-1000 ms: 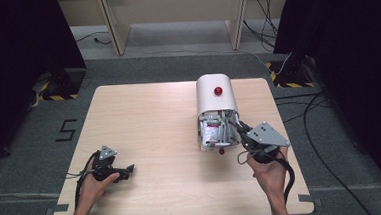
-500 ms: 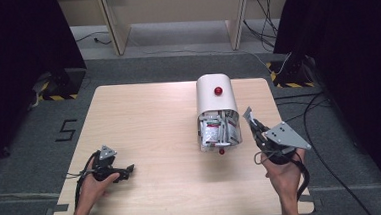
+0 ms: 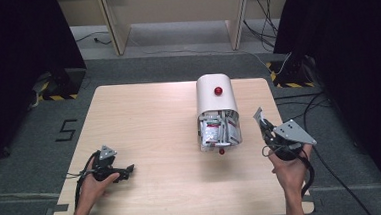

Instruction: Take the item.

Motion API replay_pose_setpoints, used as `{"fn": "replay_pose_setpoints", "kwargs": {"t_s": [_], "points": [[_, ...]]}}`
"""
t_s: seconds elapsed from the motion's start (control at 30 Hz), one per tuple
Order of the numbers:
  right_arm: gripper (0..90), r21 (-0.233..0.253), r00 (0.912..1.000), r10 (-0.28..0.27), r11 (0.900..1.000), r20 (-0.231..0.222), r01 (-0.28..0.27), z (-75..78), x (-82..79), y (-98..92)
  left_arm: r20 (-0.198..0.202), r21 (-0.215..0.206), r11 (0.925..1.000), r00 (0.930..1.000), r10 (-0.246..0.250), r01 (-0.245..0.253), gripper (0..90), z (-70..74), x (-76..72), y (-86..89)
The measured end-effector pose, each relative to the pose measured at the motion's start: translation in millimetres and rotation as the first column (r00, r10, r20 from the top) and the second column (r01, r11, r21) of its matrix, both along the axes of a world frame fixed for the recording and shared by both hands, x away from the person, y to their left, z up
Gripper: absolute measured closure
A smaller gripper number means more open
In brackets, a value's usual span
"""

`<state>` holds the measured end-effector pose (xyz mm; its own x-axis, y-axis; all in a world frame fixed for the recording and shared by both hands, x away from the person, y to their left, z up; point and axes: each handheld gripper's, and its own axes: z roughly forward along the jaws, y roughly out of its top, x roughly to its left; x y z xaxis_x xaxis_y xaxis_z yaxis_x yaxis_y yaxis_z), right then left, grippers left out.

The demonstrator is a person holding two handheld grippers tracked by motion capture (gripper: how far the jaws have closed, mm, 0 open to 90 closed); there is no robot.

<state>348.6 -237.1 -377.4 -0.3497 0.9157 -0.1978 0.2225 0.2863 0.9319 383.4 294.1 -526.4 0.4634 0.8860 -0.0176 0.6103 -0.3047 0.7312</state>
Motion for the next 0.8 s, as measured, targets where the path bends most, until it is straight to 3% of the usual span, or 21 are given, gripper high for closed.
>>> {"fn": "replay_pose_setpoints", "kwargs": {"t_s": [0.8], "points": [[86.1,0.003,0.9928,-0.043,0.999,-0.111,0.044,-39.3,26.3,-16.6,0.001,-0.001,1.0,1.0,0.001,-0.001,0.0,-0.1,0.1,0.0]]}}
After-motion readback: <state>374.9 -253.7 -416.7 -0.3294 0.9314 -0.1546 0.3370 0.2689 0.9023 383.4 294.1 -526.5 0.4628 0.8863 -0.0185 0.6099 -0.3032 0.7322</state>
